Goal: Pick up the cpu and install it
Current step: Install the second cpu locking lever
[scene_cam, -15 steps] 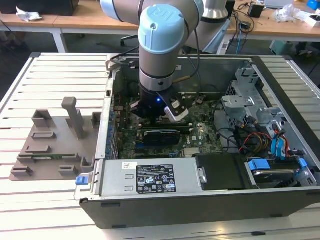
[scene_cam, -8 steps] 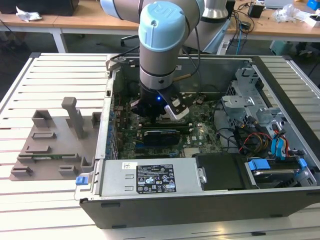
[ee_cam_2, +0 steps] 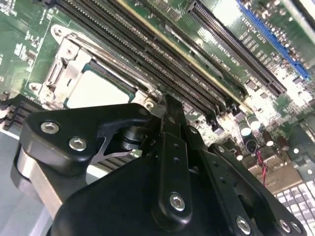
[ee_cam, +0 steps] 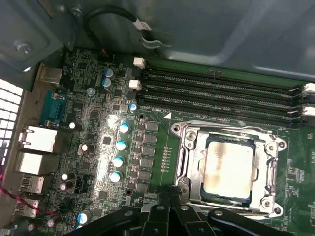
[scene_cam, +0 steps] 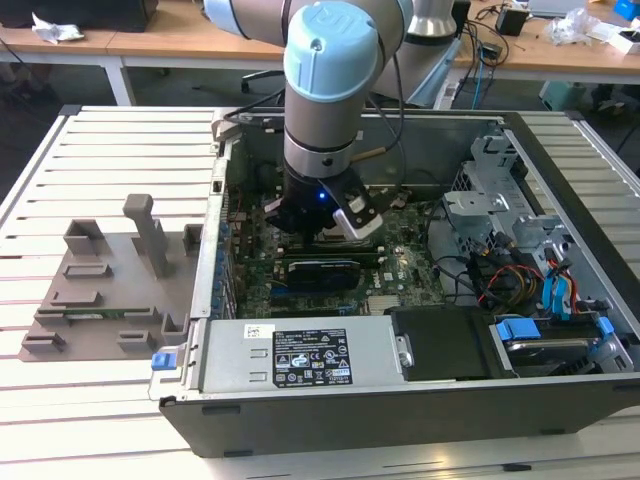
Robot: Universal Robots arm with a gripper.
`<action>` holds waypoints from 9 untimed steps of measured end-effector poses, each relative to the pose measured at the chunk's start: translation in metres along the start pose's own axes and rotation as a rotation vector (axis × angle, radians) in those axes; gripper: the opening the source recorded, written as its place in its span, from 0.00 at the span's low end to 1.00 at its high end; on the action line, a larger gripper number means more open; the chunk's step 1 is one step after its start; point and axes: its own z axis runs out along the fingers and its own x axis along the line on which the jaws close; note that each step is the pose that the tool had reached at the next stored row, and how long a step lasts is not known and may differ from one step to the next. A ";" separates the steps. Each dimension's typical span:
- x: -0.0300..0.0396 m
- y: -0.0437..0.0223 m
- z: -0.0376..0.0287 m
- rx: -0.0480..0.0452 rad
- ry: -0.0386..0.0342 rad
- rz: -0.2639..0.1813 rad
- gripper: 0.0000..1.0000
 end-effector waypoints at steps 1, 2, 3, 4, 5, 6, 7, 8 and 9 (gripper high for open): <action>0.0000 0.0005 -0.0027 0.0026 0.0002 0.000 0.11; 0.0000 0.0008 -0.0041 0.0082 0.0009 0.000 0.11; -0.0002 0.0016 -0.0044 0.0178 0.0023 0.001 0.11; -0.0010 0.0035 -0.0042 0.0289 0.0040 0.001 0.11; -0.0021 0.0050 -0.0040 0.0373 0.0053 0.001 0.11; -0.0039 0.0064 -0.0038 0.0467 0.0069 0.001 0.11; -0.0050 0.0070 -0.0037 0.0521 0.0080 0.001 0.11; -0.0061 0.0075 -0.0037 0.0576 0.0091 0.001 0.11; -0.0078 0.0085 -0.0035 0.0645 0.0107 0.002 0.11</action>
